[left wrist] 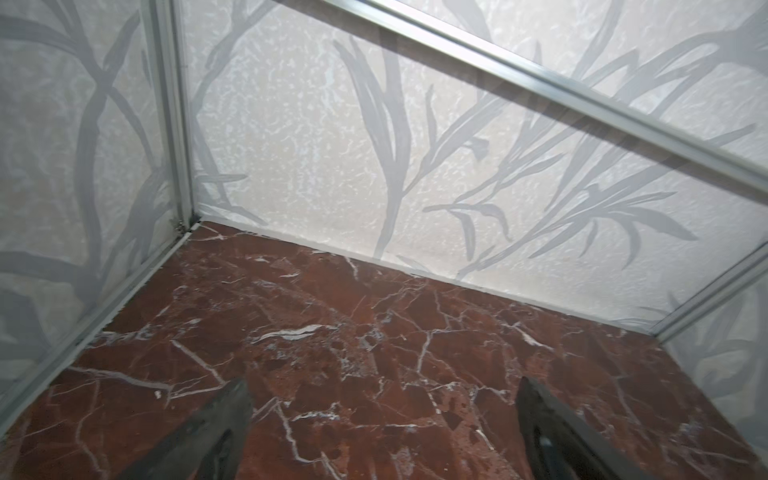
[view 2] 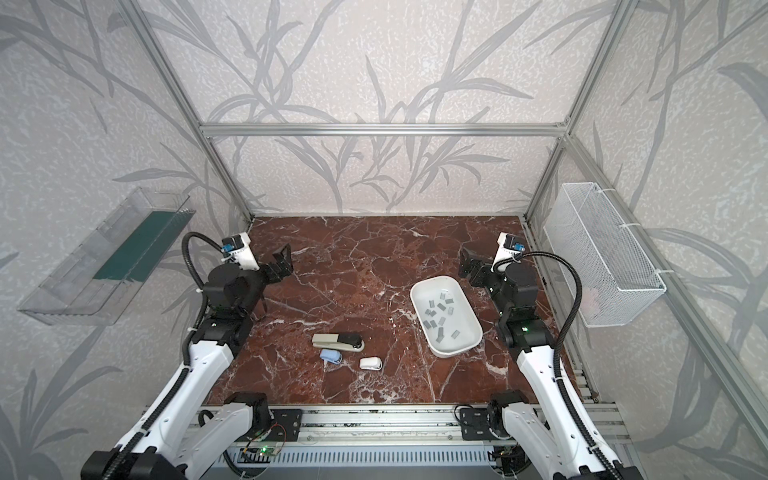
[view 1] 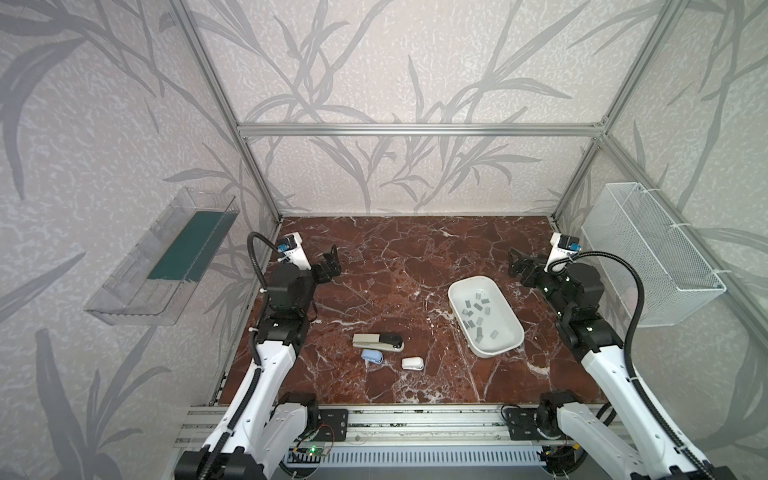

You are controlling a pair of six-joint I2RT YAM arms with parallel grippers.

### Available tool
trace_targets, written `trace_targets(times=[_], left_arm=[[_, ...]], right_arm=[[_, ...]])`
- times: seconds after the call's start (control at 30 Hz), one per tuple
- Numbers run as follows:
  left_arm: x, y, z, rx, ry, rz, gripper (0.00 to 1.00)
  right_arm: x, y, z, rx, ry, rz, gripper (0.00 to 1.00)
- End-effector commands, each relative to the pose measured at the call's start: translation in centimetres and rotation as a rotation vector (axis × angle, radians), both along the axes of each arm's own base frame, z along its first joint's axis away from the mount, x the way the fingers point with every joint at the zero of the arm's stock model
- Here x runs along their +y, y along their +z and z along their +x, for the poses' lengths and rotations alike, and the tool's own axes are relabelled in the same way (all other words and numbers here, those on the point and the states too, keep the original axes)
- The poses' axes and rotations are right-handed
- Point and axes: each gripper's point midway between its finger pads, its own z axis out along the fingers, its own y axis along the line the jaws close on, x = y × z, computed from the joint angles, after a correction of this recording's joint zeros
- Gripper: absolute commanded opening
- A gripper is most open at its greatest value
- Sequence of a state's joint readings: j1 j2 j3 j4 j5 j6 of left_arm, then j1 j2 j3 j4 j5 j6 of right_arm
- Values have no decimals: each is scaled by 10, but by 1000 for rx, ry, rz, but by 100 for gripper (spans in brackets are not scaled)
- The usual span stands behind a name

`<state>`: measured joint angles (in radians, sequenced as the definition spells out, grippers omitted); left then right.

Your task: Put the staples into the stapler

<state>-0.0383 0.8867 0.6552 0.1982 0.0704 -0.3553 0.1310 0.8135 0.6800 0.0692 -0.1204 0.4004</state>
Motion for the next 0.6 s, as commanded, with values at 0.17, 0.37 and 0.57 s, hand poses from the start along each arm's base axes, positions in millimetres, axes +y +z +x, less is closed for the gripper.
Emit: trace_targets(times=[0.17, 0.37, 0.57], left_arm=[[5, -21, -12, -17, 22, -147, 99], [-42, -27, 14, 50, -265, -60, 99], [-87, -21, 9, 39, -430, 141, 93]], right_arm=[[89, -3, -39, -28, 361, -42, 99], [121, -12, -23, -107, 479, -49, 96], [126, -31, -5, -88, 474, -116, 86]])
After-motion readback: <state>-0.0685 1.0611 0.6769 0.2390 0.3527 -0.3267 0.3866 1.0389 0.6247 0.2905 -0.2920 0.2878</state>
